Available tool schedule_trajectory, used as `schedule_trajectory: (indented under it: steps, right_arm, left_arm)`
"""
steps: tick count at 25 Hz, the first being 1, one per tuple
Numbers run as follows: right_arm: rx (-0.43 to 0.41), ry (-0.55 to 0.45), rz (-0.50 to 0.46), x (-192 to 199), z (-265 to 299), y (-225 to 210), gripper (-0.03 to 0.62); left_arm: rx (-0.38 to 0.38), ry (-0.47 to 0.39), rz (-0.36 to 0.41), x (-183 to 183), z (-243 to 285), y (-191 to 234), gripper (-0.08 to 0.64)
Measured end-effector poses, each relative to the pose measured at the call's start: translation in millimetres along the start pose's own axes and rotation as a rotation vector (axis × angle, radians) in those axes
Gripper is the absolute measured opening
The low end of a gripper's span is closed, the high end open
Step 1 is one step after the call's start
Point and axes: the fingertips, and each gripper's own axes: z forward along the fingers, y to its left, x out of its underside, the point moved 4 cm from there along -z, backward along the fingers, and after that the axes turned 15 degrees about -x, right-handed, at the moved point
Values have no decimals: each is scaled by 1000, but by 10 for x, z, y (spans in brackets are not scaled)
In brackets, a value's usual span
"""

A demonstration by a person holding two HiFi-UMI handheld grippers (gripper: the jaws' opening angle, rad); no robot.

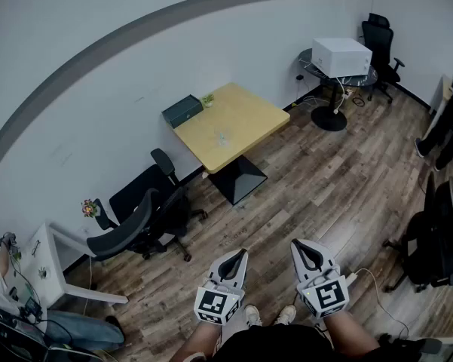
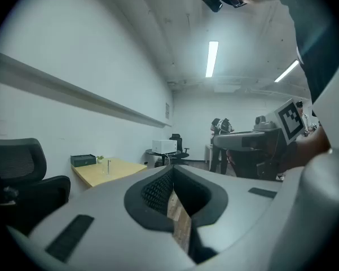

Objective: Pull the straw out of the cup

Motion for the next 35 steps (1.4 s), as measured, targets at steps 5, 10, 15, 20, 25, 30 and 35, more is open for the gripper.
schedule_trajectory:
  steps: [5,10,15,20,25,30,35]
  right_arm:
    - [-11,3,6,-20,37,41,18]
    - [-26,-17,0,-9,121,84,18]
    - [-25,-50,29,-65,229,138,20]
    - [-14,-68,20,-118,412,244,20]
    - [3,-62,21,-67,561,333,20]
    - [-7,-40,32,-77,775,316,20]
    - [-30,-34,29,-49,1013,-5,20]
  left_arm:
    - [-13,13,-18,-21,-30,65,20]
    - [-51,13,-19,-47,-12,206,20]
    - [-46,4,-27,-84,-54,366,20]
    - [-36,-9,-27,-97,-113,568,20]
    - [-11,-13,-27,-37,-145,715,20]
    - [-7,-6,-13,-65,-24,916,20]
    - [-22,7,-24,-24,375,1024,20]
